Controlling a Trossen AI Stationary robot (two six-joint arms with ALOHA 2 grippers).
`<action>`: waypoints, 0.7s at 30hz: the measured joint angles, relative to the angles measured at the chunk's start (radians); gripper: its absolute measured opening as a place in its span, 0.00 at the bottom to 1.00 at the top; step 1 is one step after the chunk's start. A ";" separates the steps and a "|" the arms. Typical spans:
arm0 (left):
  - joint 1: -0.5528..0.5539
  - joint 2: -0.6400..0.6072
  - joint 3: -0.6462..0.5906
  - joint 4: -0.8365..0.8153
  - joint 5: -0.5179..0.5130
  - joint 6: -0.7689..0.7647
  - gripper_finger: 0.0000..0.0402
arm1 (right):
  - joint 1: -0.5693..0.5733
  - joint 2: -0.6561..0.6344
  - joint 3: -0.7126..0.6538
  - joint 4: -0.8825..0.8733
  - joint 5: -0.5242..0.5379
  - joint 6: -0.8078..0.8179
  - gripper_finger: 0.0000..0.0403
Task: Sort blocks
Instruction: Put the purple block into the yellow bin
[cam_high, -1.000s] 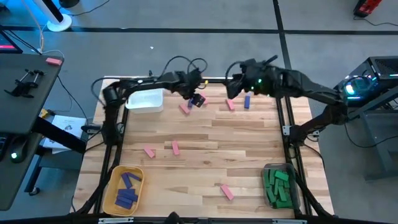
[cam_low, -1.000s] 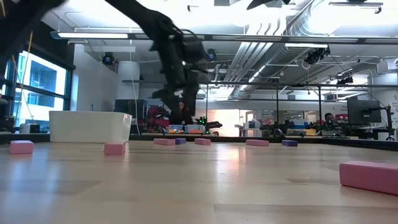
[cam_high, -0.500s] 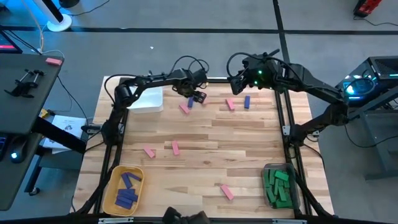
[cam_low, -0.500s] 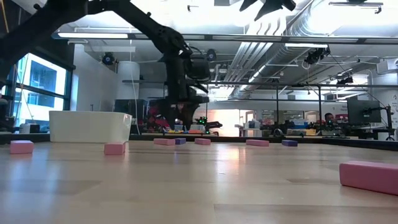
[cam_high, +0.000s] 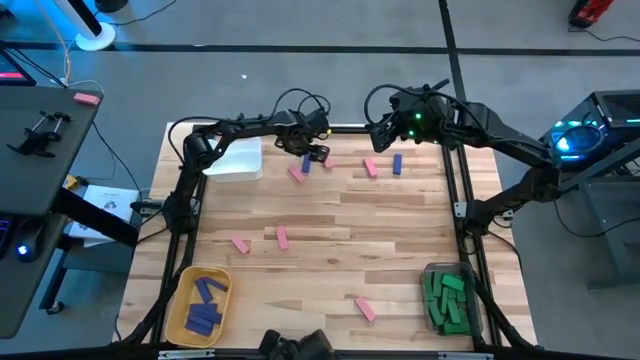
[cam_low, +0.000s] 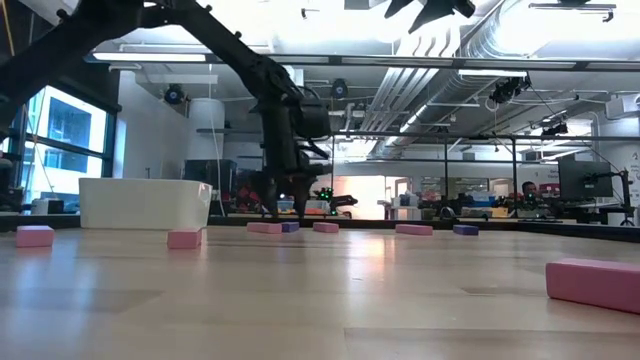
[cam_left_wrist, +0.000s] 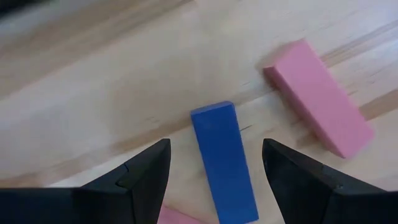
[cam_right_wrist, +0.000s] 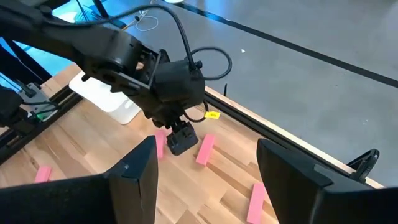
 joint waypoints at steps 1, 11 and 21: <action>0.004 0.007 0.000 -0.005 0.014 -0.008 0.60 | 0.000 0.000 0.000 0.000 0.000 0.001 0.51; 0.008 0.048 0.005 -0.027 0.061 0.054 0.54 | 0.000 0.000 0.000 0.008 0.012 0.019 0.51; 0.007 0.039 0.005 -0.092 0.062 0.216 0.13 | 0.000 0.000 0.000 0.008 0.042 0.019 0.51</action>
